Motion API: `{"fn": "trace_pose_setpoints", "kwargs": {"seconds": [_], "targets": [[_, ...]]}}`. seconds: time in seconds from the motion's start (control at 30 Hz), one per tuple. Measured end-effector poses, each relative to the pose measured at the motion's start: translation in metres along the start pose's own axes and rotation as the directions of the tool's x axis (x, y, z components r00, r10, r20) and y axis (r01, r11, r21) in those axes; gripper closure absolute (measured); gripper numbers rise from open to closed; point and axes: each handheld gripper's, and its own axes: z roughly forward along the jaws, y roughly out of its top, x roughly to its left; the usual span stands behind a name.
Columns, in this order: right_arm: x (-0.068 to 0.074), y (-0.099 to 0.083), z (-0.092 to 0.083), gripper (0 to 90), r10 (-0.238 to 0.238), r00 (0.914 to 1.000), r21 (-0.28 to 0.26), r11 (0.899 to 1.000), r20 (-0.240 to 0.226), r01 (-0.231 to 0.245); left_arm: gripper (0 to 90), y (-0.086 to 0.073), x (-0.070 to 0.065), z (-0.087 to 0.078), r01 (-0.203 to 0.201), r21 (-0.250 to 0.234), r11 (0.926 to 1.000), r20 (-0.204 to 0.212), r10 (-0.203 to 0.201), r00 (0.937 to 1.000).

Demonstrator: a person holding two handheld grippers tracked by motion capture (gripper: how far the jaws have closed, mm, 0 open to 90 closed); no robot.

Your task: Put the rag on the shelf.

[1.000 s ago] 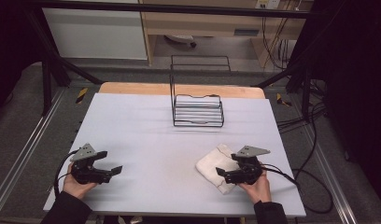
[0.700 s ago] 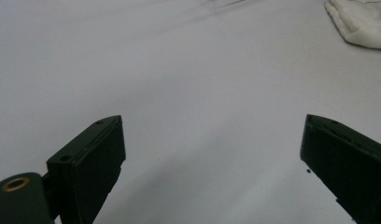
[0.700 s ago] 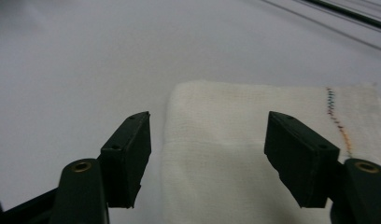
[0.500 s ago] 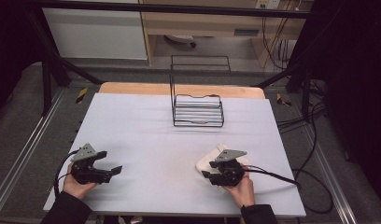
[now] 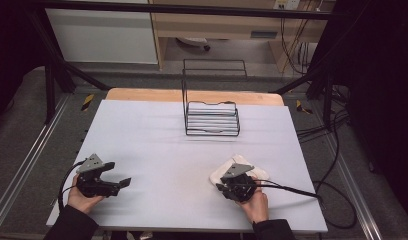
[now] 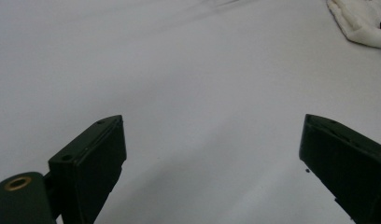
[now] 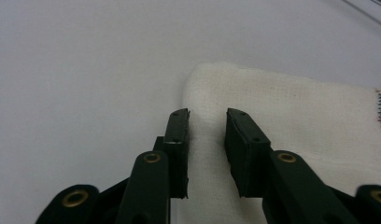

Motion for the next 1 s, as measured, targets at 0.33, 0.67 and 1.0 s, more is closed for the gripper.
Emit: {"fn": "trace_pose_setpoints", "kwargs": {"seconds": [0.33,0.67,1.0], "targets": [[-0.004,0.004,-0.002,83.9,0.043,0.9990,0.007,0.999,-0.013,-0.043,7.4,0.000,0.001,0.000,0.001,-0.003,1.0000,-0.001,-0.001,1.0000],[0.005,0.023,-0.001,84.4,0.112,0.9902,-0.051,0.992,-0.084,-0.116,7.6,0.000,0.000,0.000,0.004,-0.001,1.0000,-0.003,-0.004,1.0000],[0.026,0.044,0.024,84.4,0.135,0.9854,-0.065,0.988,-0.103,-0.142,7.6,0.000,0.001,0.000,0.005,-0.001,1.0000,-0.004,-0.005,1.0000]]}}
